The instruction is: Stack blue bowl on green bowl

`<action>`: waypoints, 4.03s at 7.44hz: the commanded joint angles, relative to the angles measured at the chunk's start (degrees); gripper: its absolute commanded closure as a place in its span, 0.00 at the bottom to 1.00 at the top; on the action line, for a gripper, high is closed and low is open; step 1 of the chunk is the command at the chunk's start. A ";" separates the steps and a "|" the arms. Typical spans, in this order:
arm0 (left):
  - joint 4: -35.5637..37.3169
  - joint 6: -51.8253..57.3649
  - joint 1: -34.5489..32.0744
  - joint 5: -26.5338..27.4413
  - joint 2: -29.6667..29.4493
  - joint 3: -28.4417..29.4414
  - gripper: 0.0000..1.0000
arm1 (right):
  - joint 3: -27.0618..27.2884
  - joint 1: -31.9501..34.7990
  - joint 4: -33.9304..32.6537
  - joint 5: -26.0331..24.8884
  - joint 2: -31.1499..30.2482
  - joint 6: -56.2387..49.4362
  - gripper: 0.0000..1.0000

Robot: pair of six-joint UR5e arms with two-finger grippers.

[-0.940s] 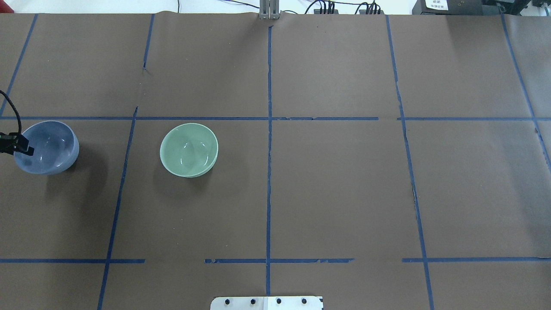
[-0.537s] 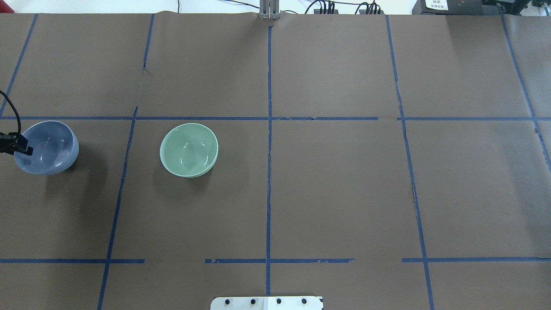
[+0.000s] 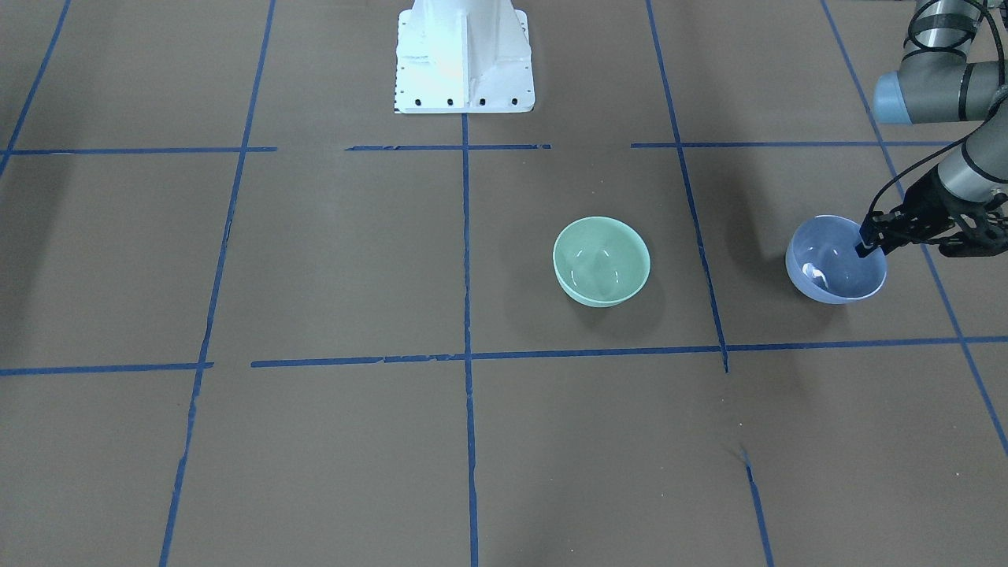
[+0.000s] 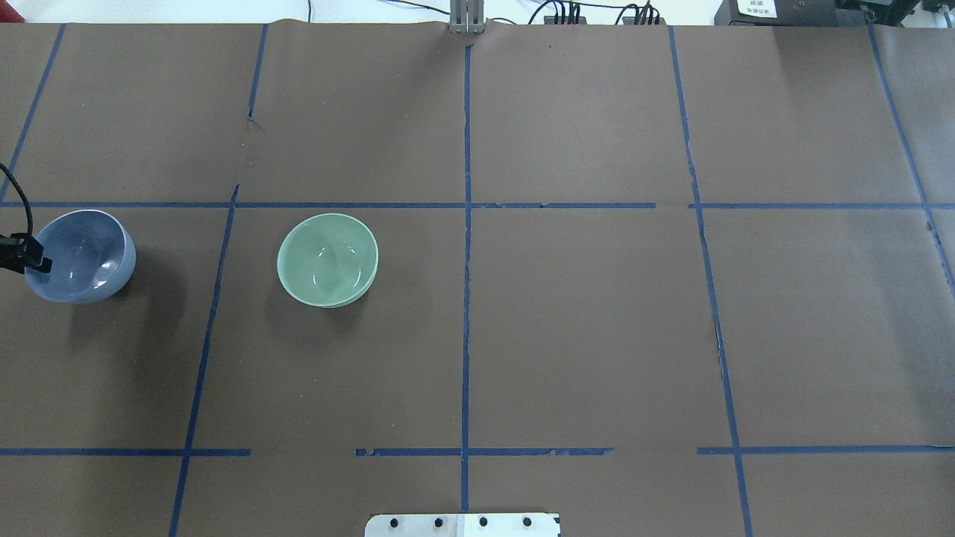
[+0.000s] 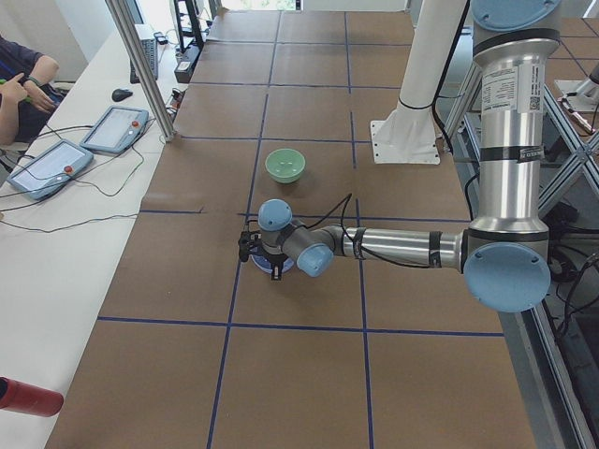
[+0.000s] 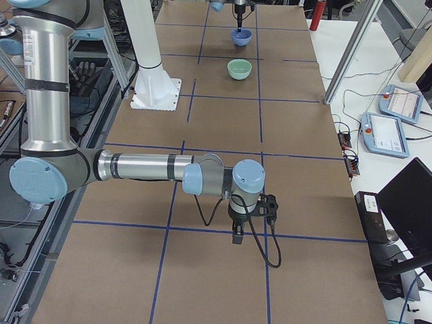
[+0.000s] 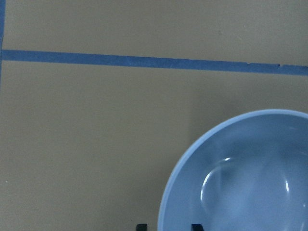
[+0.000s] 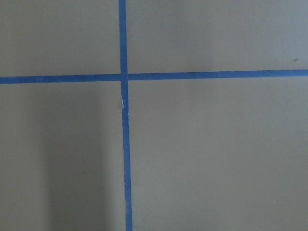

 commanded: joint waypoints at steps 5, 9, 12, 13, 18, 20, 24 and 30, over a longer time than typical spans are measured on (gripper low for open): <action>8.46 0.09 -0.70 -0.45 -0.67 -4.18 1.00 | 0.00 -0.04 0.00 0.00 -0.06 0.05 0.00; 28.30 -12.23 -1.23 -0.19 -7.67 -22.22 1.00 | 0.00 -0.04 0.00 0.00 -0.06 0.05 0.00; 28.47 -28.86 8.84 -0.19 -17.25 -21.53 1.00 | 0.00 -0.04 0.00 0.00 -0.06 -0.04 0.00; 28.47 -32.74 12.88 -0.02 -20.16 -20.13 1.00 | 0.00 -0.04 0.00 0.00 -0.06 -0.04 0.00; 28.04 -37.44 18.28 3.23 -25.63 -13.44 1.00 | 0.00 -0.04 0.00 0.00 -0.06 -0.04 0.00; 27.77 -38.05 19.76 3.23 -26.24 -11.25 1.00 | 0.00 -0.04 0.00 0.00 -0.06 0.05 0.00; 27.77 -38.40 20.22 7.60 -26.16 -11.06 0.00 | 0.00 0.05 0.00 0.00 -0.06 -0.04 0.00; 28.21 0.21 0.15 2.80 -8.46 -19.33 0.00 | 0.00 -0.04 0.00 0.00 -0.06 -0.04 0.00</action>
